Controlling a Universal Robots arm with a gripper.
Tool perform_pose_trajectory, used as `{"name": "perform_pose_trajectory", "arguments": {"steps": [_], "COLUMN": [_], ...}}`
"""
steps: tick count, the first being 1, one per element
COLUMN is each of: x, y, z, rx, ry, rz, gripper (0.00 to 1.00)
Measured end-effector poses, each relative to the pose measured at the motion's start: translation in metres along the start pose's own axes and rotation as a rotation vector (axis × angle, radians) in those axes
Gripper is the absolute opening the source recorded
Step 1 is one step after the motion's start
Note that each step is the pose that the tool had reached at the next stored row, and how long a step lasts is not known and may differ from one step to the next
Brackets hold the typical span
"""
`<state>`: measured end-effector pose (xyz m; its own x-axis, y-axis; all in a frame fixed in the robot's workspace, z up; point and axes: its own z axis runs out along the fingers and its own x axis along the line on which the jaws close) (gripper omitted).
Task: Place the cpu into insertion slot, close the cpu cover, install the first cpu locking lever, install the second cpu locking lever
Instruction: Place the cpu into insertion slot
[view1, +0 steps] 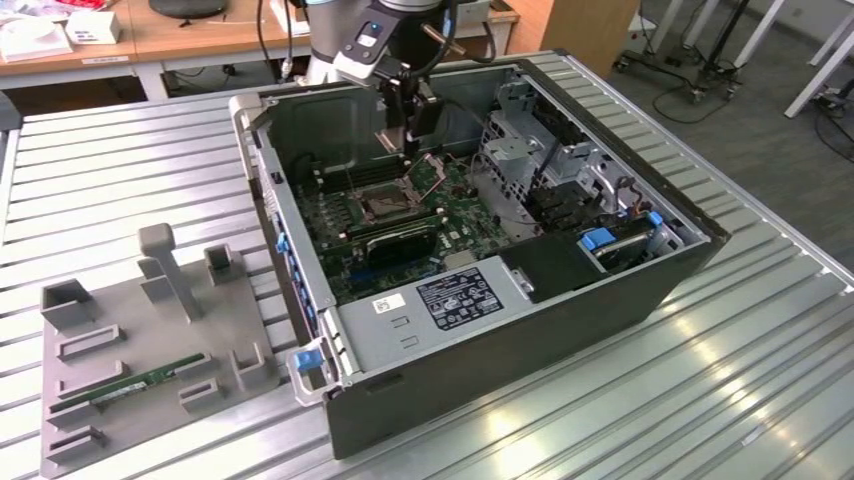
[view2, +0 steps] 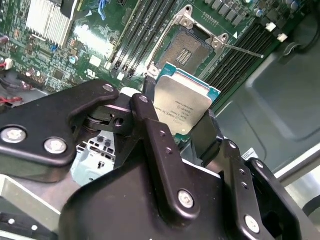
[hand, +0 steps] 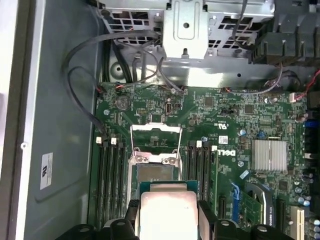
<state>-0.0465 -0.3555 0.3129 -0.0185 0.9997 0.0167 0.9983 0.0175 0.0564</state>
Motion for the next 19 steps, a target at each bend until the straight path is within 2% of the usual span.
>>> {"name": "perform_pose_trajectory", "arguments": {"steps": [6,8,19], "x": [0.0000,0.0000,-0.0003], "y": [0.0000,-0.0001,-0.0012], "z": [0.0005,0.0024,0.0221], "rx": [-0.0001,-0.0002,-0.0001], "ry": [-0.0001,0.0000,-0.0003], "rz": [0.003,0.003,0.003], "gripper": [0.55,0.55,0.55]}}
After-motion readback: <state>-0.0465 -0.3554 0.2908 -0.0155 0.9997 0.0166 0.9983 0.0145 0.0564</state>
